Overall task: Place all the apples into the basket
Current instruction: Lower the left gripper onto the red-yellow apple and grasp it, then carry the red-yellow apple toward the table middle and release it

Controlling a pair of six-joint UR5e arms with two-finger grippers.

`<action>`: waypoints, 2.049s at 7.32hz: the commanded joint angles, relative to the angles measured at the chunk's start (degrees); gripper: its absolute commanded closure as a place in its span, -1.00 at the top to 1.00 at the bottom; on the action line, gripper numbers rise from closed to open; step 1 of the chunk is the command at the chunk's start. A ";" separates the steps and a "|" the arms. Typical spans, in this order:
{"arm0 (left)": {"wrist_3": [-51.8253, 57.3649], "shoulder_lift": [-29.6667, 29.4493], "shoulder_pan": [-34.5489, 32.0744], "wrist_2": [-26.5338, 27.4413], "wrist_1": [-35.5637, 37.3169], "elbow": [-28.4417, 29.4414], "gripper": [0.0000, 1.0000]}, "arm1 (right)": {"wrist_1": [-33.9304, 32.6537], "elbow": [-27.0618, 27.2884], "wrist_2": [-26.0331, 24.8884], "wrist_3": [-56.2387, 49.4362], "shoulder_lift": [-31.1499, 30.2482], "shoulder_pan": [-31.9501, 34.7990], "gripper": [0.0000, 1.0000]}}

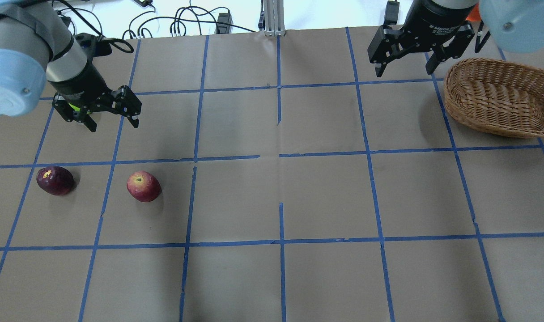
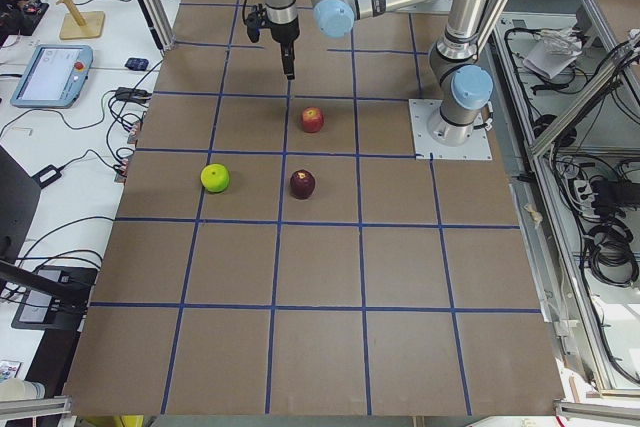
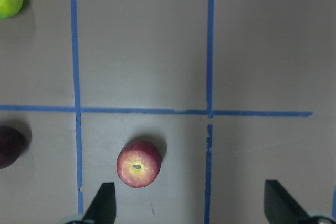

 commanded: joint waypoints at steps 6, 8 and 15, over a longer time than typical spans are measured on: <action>2.61 -9.55 1.38 0.40 20.40 -17.80 0.83 | -0.52 0.10 0.58 0.16 0.00 0.07 1.00; 1.38 -7.55 0.76 1.63 19.71 -16.84 -0.84 | -0.61 0.10 0.67 0.16 0.00 0.07 1.00; -46.30 -17.09 -26.00 -13.57 24.29 0.66 -1.00 | -0.70 0.10 0.40 -0.02 0.09 -0.02 1.00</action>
